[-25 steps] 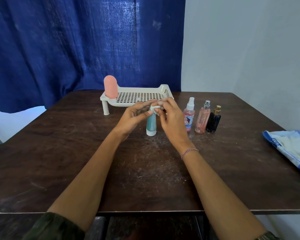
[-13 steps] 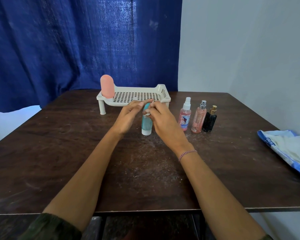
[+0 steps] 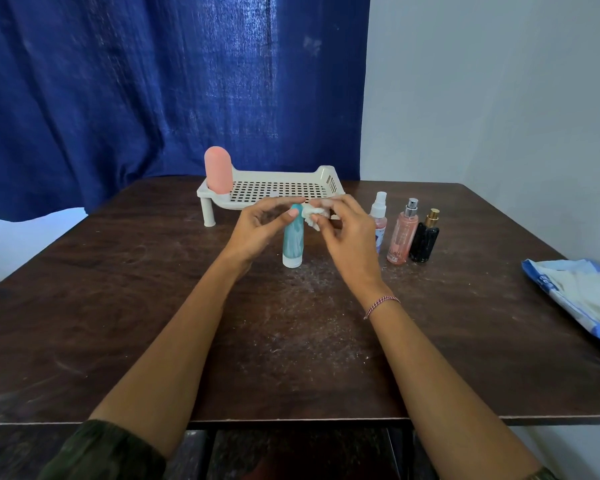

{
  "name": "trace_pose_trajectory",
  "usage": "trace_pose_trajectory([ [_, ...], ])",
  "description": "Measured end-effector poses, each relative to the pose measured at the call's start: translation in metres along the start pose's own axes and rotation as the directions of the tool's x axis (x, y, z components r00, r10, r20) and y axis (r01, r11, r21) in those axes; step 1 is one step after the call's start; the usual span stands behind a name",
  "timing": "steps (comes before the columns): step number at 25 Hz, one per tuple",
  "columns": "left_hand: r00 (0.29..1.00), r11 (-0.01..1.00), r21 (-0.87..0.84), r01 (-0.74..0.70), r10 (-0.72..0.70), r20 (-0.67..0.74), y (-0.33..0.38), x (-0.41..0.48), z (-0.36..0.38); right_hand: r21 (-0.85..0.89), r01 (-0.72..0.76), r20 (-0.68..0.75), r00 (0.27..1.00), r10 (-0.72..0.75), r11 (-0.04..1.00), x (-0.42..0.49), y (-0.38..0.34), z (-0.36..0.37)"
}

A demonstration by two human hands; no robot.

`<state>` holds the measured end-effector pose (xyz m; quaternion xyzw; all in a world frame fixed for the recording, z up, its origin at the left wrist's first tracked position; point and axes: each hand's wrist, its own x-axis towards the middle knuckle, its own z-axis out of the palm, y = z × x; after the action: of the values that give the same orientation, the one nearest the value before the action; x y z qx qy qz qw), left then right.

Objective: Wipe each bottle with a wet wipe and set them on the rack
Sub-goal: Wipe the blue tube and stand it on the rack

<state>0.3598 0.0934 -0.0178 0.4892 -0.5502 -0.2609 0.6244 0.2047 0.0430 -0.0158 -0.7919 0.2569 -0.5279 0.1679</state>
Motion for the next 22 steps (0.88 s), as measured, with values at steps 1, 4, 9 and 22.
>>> trace_pose_trajectory([
  [1, 1.000, 1.000, -0.004, 0.014, -0.014, 0.006, -0.0012, 0.0006, -0.0006, 0.015, -0.019, -0.002, 1.000, 0.019, 1.000, 0.0001, 0.0012, 0.0010],
  [4, 0.998, 0.999, 0.013, 0.040, -0.041, 0.041, -0.0038, 0.0011, -0.0021, 0.053, -0.060, -0.025, 0.998, 0.062, 0.997, 0.0002, 0.0046, 0.0023],
  [9, 1.000, 1.000, 0.019, 0.016, -0.016, 0.005, -0.0036, 0.0006, 0.0000, 0.115, -0.070, -0.065, 0.995, 0.078, 0.991, -0.0008, 0.0041, 0.0047],
  [22, 0.989, 0.998, 0.016, -0.067, 0.068, -0.130, -0.0073, 0.0035, -0.0026, 0.022, 0.065, 0.169, 0.983, -0.068, 0.998, -0.0060, 0.0085, 0.0039],
])
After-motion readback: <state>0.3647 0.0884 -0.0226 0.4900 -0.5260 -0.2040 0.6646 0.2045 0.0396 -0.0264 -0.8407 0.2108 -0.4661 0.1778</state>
